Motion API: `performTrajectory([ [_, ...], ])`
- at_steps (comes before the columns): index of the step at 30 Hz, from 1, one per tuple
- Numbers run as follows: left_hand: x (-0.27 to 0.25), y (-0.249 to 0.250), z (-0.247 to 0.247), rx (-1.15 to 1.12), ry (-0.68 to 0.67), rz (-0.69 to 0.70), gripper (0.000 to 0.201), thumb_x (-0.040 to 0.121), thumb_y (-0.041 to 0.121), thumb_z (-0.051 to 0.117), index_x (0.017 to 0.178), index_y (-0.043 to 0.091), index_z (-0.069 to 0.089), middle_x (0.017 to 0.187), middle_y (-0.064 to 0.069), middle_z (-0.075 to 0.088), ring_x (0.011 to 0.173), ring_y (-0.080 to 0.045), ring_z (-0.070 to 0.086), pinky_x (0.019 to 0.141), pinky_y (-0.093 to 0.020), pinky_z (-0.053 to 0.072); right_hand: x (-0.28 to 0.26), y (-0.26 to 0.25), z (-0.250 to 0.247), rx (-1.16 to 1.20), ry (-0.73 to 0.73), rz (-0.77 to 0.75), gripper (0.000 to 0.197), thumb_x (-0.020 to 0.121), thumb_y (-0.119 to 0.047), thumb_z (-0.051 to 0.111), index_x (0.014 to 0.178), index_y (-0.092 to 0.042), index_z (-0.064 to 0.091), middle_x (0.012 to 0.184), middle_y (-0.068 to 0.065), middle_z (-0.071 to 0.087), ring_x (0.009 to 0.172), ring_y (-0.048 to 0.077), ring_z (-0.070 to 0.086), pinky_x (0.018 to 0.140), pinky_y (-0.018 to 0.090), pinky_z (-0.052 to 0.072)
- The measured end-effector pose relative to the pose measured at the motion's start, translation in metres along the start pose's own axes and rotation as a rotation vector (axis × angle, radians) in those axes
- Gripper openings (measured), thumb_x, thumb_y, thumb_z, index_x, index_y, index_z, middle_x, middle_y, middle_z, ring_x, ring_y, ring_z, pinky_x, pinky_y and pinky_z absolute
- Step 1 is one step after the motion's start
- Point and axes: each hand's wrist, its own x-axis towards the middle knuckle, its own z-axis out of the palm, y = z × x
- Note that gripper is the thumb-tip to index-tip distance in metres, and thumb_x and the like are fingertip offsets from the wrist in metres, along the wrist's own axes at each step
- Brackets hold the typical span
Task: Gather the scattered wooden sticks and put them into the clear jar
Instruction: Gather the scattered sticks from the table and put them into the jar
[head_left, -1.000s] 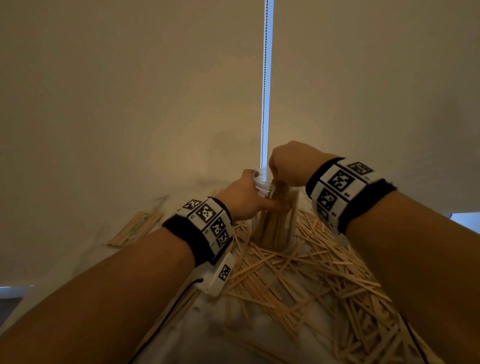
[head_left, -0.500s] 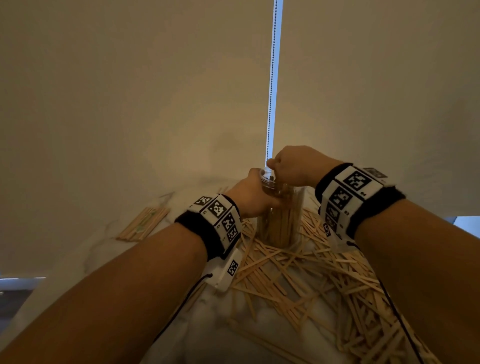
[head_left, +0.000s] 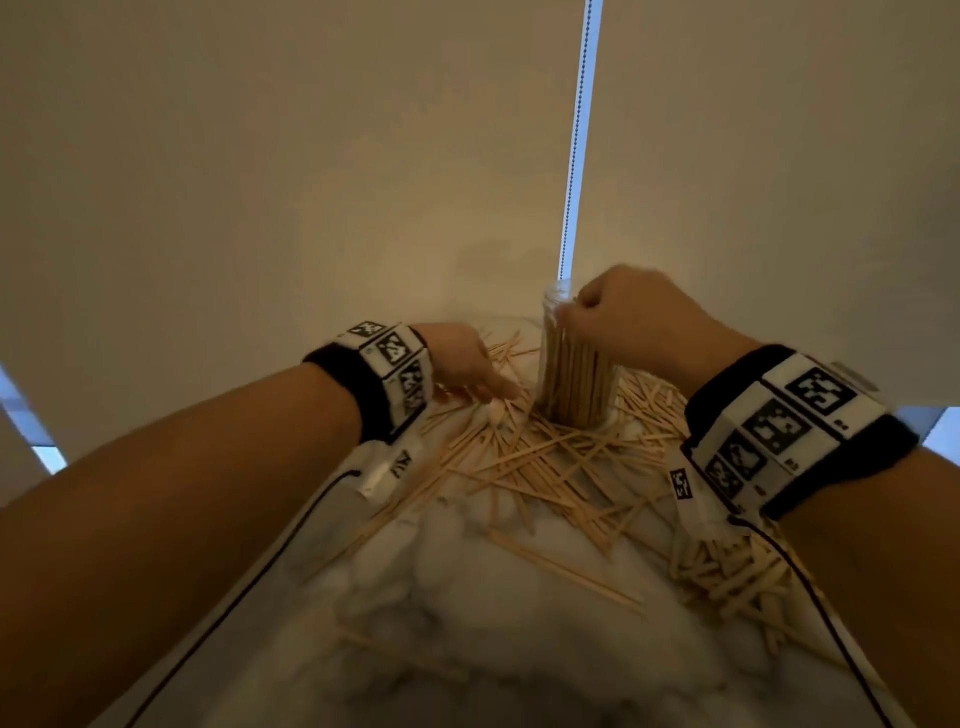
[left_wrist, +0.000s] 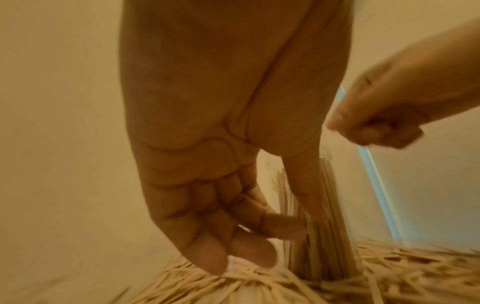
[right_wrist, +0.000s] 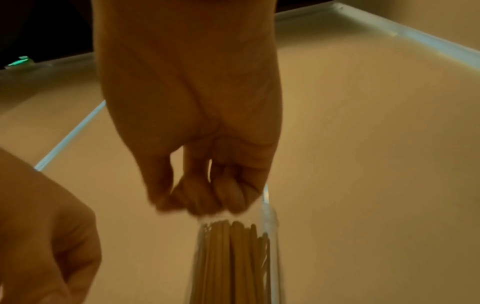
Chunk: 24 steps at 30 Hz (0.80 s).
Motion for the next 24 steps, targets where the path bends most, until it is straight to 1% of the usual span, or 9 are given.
performTrajectory([
  [2,-0.015,-0.023,-0.003,0.037,0.018,-0.037,0.047,0.080,0.053,0.079,0.098,0.010,0.074,0.085,0.000,0.073,0.074,-0.013,0.064,0.075,-0.028,0.057,-0.014,-0.002,0.018,-0.093,-0.248,0.040,0.035,0.094,-0.046,0.054,0.089,-0.014,0.066,0.086,0.006,0.063,0.083,0.022,0.058,0.068,0.025,0.048],
  [4,-0.031,-0.040,-0.001,0.098,0.028,-0.099,0.054,0.076,0.058,0.079,0.100,0.011,0.072,0.089,0.001,0.071,0.079,-0.014,0.064,0.080,-0.031,0.059,-0.027,-0.004,0.035,-0.241,-0.463,0.086,0.055,0.091,-0.063,0.052,0.108,-0.013,0.069,0.099,0.006,0.066,0.092,0.024,0.062,0.083,0.034,0.053],
  [7,-0.046,-0.059,0.011,0.261,-0.082,-0.190,0.078,0.066,0.075,0.074,0.099,0.005,0.070,0.095,-0.008,0.073,0.081,-0.019,0.066,0.083,-0.035,0.061,-0.045,-0.012,0.048,-0.412,-0.668,0.164,0.079,0.084,-0.081,0.042,0.101,-0.008,0.066,0.097,0.004,0.065,0.092,0.022,0.060,0.085,0.035,0.051],
  [9,-0.052,-0.065,0.024,0.318,-0.166,-0.203,0.082,0.065,0.078,0.072,0.093,0.001,0.073,0.084,-0.008,0.073,0.071,-0.019,0.066,0.069,-0.031,0.060,-0.054,-0.016,0.055,-0.436,-0.742,0.182,0.081,0.078,-0.086,0.043,0.095,-0.010,0.065,0.094,0.005,0.064,0.087,0.022,0.059,0.080,0.034,0.048],
  [11,-0.054,-0.065,0.036,0.368,-0.142,-0.157,0.070,0.075,0.070,0.071,0.088,0.001,0.075,0.069,-0.003,0.070,0.058,-0.014,0.059,0.055,-0.026,0.048,-0.060,-0.020,0.061,-0.419,-0.743,0.164,0.080,0.076,-0.084,0.051,0.102,-0.011,0.069,0.100,0.005,0.067,0.088,0.022,0.059,0.078,0.034,0.048],
  [14,-0.053,-0.054,0.045,0.399,-0.050,-0.067,0.046,0.091,0.045,0.069,0.087,-0.001,0.072,0.063,0.000,0.063,0.059,-0.015,0.055,0.064,-0.029,0.049,-0.062,-0.025,0.066,-0.329,-0.692,0.132,0.064,0.083,-0.067,0.062,0.110,-0.010,0.069,0.105,0.005,0.067,0.092,0.022,0.061,0.078,0.032,0.050],
  [16,-0.053,-0.047,0.047,0.414,-0.051,-0.048,0.032,0.093,0.032,0.068,0.086,0.001,0.067,0.065,-0.001,0.059,0.060,-0.015,0.053,0.063,-0.031,0.048,-0.062,-0.030,0.065,-0.288,-0.673,0.107,0.047,0.086,-0.053,0.068,0.100,-0.009,0.068,0.090,0.003,0.064,0.078,0.019,0.059,0.065,0.027,0.048],
  [19,-0.052,-0.038,0.050,0.429,-0.058,-0.066,0.026,0.091,0.032,0.072,0.091,0.007,0.072,0.070,-0.001,0.058,0.069,-0.017,0.054,0.065,-0.030,0.045,-0.062,-0.036,0.067,-0.318,-0.641,0.070,0.030,0.088,-0.038,0.070,0.081,-0.010,0.061,0.070,0.000,0.053,0.060,0.013,0.049,0.048,0.023,0.039],
  [24,-0.058,-0.025,0.053,0.505,-0.043,-0.107,0.037,0.092,0.034,0.070,0.109,0.001,0.071,0.066,0.000,0.050,0.068,-0.018,0.053,0.069,-0.028,0.044,-0.061,-0.044,0.069,-0.380,-0.678,0.060,0.021,0.091,-0.030,0.068,0.093,-0.010,0.062,0.072,0.002,0.049,0.071,0.019,0.052,0.066,0.029,0.045],
])
